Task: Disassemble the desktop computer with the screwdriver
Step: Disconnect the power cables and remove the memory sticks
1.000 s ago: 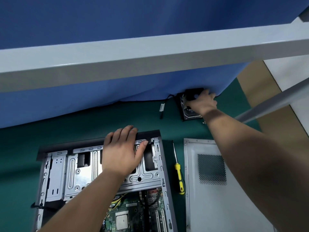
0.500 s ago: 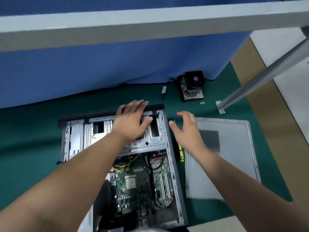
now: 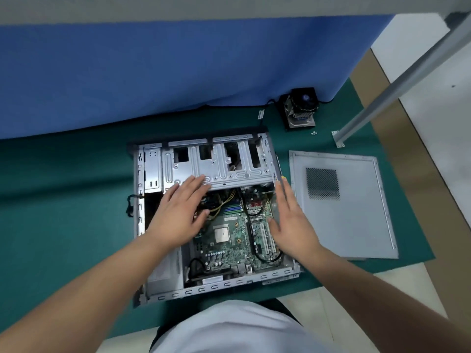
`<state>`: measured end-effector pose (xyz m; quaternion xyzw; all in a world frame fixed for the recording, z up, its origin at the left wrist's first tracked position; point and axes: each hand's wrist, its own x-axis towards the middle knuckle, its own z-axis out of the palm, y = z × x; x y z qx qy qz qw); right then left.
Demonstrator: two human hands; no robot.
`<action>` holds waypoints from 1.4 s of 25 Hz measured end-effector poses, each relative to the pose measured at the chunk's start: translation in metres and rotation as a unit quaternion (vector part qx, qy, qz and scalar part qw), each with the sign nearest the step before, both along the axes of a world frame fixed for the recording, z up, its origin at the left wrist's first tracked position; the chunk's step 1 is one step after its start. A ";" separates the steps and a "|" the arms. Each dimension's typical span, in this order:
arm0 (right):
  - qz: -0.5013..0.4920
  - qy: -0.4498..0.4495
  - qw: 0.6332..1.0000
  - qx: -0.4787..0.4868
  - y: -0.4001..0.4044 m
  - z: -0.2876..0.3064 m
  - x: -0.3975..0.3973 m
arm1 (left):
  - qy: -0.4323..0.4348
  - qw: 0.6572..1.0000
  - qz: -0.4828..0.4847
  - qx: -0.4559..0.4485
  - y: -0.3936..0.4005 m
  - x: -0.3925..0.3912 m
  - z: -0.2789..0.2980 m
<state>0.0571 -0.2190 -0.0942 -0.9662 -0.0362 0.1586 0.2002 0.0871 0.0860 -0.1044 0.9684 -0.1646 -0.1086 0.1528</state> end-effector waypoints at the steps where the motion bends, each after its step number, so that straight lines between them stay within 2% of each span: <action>1: -0.005 -0.015 1.000 -0.015 0.001 -0.004 -0.004 | -0.005 1.000 -0.001 0.015 0.006 -0.012 -0.002; 4: 0.007 -0.079 0.991 -0.107 0.005 -0.009 -0.005 | -0.025 0.998 0.029 0.050 0.016 -0.033 -0.009; 7: 0.109 -0.142 0.964 -0.194 0.011 -0.008 -0.009 | -0.054 0.994 0.066 0.066 0.011 -0.039 -0.012; 11: 0.226 -0.085 0.922 -0.304 0.024 -0.006 -0.018 | -0.061 0.991 0.103 0.059 0.008 -0.039 -0.014; 13: 0.266 -0.041 0.921 -0.283 0.035 -0.008 -0.017 | -0.061 0.991 0.106 0.062 0.007 -0.038 -0.014; 15: 0.289 0.049 0.932 -0.212 0.048 -0.012 -0.014 | -0.063 0.990 0.111 0.061 0.007 -0.039 -0.013; 17: 0.266 0.158 0.936 -0.167 0.057 -0.017 -0.007 | -0.064 0.989 0.118 0.062 0.006 -0.038 -0.012; 19: 0.249 0.215 0.930 -0.166 0.060 -0.027 -0.002 | -0.069 0.988 0.124 0.061 0.005 -0.038 -0.011; 29: 0.235 0.233 0.924 -0.191 0.056 -0.053 -0.004 | -0.088 0.985 0.135 0.064 0.003 -0.038 -0.011; 35: 0.238 0.209 0.927 -0.203 0.060 -0.055 -0.006 | -0.096 0.984 0.138 0.061 0.003 -0.038 -0.014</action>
